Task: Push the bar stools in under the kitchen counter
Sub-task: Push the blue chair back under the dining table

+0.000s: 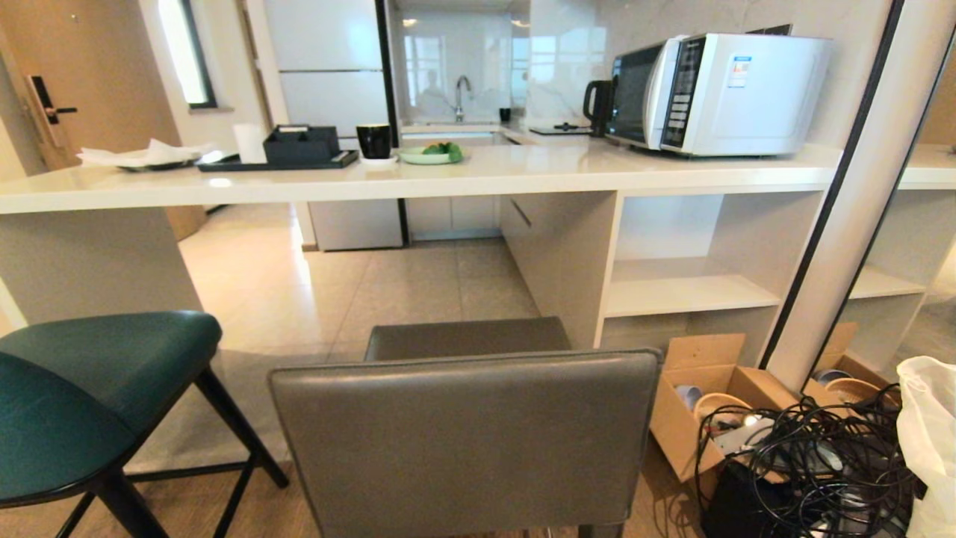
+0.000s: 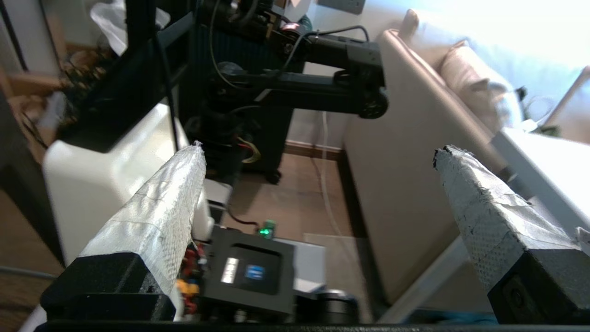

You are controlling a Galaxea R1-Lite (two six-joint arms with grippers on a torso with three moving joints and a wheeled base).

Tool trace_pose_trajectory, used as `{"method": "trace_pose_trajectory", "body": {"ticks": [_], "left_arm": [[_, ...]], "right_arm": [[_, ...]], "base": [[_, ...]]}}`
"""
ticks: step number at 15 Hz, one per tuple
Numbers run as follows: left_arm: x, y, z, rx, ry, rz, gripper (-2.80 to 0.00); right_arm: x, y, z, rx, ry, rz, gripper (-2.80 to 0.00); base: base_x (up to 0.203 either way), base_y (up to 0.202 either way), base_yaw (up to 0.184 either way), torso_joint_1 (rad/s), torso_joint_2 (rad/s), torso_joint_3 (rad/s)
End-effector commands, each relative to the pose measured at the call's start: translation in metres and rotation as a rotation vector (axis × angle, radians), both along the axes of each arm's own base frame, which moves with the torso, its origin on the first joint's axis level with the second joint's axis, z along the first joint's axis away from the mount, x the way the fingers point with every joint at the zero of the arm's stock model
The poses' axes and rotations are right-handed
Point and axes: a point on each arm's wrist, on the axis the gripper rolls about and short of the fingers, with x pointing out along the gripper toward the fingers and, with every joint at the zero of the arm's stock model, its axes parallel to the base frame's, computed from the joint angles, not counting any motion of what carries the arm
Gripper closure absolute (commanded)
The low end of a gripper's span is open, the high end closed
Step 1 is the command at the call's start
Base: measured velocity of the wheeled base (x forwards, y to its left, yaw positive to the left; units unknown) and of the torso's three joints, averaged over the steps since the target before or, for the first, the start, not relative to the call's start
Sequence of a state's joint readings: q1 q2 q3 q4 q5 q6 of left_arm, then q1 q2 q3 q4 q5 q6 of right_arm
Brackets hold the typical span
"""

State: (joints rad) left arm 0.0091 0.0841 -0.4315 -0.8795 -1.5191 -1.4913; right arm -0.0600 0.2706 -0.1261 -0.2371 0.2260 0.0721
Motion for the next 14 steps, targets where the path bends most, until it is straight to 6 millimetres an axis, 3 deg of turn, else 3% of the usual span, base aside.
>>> {"method": "trace_pose_trajectory", "body": {"ticks": [1, 4, 7, 10, 14], "left_arm": [[0.005, 0.0, -0.019, -0.036, -0.039, 0.011, -2.8], [0.031, 0.002, -0.041, -0.276, 0.019, 0.119, -2.8], [0.057, 0.006, -0.055, -0.51, 0.037, 0.366, -2.8], [0.078, 0.009, -0.069, -0.421, -0.061, 0.706, -2.8], [0.095, 0.02, -0.099, -0.082, -0.208, 1.405, -2.8]], "right_arm": [[0.002, 0.0, -0.007, 0.0, 0.011, -0.001, -2.8], [0.003, 0.0, -0.008, -0.003, -0.001, -0.001, -2.8], [0.003, 0.0, -0.009, -0.001, 0.003, -0.002, -2.8], [0.003, 0.0, -0.012, -0.001, 0.014, 0.0, -2.8], [0.004, 0.0, -0.02, -0.005, 0.04, 0.001, -2.8]], "base": [[0.0, 0.0, 0.0, 0.0, 0.0, 0.0], [0.0, 0.0, 0.0, 0.0, 0.0, 0.0], [0.0, 0.0, 0.0, 0.0, 0.0, 0.0], [0.0, 0.0, 0.0, 0.0, 0.0, 0.0], [0.0, 0.0, 0.0, 0.0, 0.0, 0.0]]}}
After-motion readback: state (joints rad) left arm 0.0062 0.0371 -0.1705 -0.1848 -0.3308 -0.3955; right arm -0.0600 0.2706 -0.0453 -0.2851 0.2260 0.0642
